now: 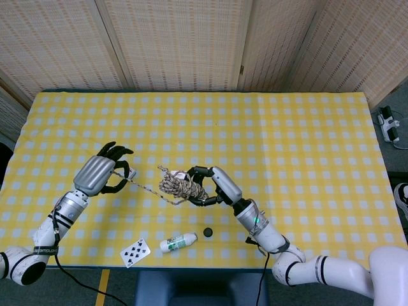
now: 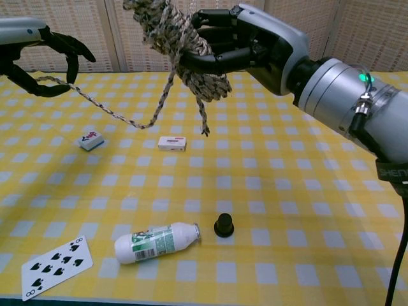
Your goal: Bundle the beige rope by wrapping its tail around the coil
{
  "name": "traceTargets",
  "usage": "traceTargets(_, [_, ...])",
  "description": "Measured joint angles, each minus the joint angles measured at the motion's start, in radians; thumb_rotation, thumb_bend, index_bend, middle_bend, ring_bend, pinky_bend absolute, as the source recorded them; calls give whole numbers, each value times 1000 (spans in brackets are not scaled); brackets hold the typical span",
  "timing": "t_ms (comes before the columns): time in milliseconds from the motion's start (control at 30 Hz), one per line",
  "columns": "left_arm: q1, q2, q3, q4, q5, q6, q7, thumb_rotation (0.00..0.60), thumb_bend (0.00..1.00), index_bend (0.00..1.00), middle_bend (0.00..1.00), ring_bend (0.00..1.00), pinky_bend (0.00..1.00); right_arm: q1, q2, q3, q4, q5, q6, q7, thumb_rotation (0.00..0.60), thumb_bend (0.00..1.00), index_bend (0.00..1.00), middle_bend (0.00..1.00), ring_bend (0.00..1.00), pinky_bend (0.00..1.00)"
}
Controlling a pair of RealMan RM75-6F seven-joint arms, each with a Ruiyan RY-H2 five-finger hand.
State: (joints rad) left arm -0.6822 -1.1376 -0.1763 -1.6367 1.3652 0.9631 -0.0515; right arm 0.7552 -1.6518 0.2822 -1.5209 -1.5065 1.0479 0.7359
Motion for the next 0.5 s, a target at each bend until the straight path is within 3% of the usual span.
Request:
traceTargets(300, [-64,-21,-39,-16,-36,-13,148,600,512,603,215,127,0,45,62,-33,-95,37,-117,-100,600,550,772,650,721,597])
traceTargets(500, [-86,-34,-61,-43,-41,10,192,600,512,595,211,127,0,74,79,-33,-138,141,-194,-226,600,550,772,650,723,603])
